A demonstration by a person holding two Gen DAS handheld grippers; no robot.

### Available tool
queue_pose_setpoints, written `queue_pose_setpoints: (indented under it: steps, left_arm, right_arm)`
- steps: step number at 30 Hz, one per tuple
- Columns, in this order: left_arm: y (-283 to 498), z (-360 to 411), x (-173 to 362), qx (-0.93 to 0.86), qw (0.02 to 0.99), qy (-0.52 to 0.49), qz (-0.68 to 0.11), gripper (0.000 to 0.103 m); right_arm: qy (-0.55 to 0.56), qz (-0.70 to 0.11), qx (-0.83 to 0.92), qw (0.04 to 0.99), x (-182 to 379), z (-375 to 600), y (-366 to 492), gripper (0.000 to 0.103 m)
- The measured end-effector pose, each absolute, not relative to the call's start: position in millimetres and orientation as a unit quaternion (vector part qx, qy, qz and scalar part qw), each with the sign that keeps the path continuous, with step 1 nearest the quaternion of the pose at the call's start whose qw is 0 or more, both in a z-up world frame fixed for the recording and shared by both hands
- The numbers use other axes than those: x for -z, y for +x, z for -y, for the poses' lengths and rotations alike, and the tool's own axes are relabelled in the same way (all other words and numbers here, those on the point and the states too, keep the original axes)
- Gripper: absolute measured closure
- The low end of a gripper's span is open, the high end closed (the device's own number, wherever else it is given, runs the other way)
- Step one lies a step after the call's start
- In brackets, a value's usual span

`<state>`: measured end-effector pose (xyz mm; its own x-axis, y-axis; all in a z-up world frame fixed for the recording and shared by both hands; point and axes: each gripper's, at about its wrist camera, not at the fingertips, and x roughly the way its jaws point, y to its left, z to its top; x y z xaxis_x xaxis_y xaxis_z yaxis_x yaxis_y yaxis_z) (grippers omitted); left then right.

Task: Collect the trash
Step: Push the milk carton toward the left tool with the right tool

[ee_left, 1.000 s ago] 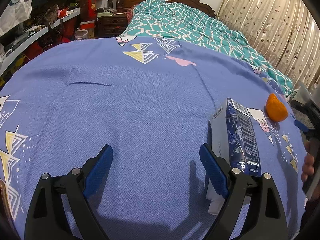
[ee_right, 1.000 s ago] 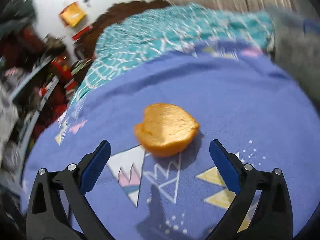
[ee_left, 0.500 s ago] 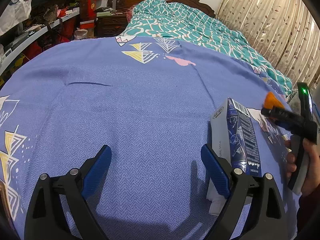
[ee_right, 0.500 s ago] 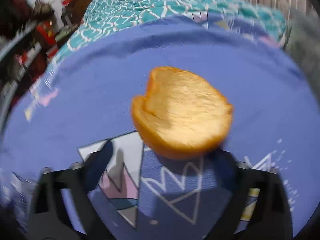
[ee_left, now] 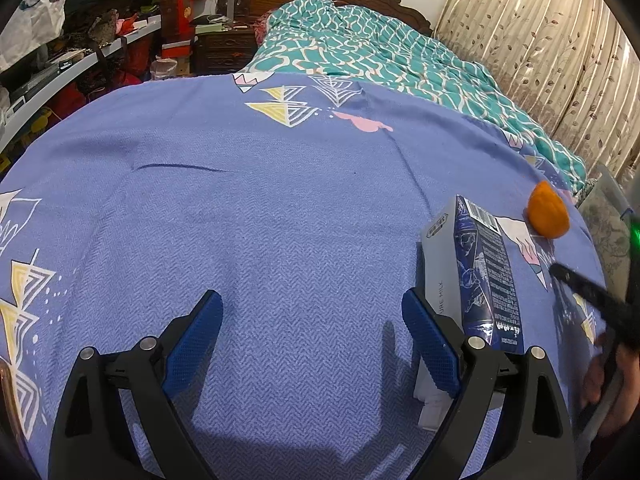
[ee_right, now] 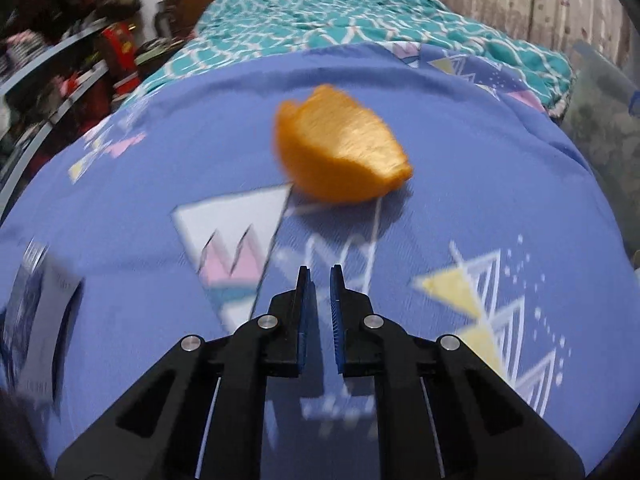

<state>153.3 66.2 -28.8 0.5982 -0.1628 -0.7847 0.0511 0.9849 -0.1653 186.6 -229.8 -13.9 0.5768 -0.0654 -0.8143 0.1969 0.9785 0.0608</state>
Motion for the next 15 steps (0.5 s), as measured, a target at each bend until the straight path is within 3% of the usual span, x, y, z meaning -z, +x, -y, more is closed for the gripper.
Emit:
queue_pose_setpoints:
  steps: [4,6,8,15]
  left_arm:
    - [153,-69,29,0.058,0.892,-0.070,-0.443,0.012]
    - [153,-71,29,0.057,0.891,-0.073,-0.444,0.012]
    - [152,-72,28,0.057,0.892,-0.075,-0.442,0.012]
    - [147,-72,24,0.073,0.897,-0.082,-0.429,0.009]
  right_arm:
    - [0.053,-0.449,0.045,0.891,13,215,156,0.088]
    - [0.054,-0.446,0.035,0.893,13,214,147,0.076]
    - [0.065,-0.442,0.022,0.894,11,215,140,0.017]
    - [0.069,-0.406,0.043,0.910,-9,227,145,0.015]
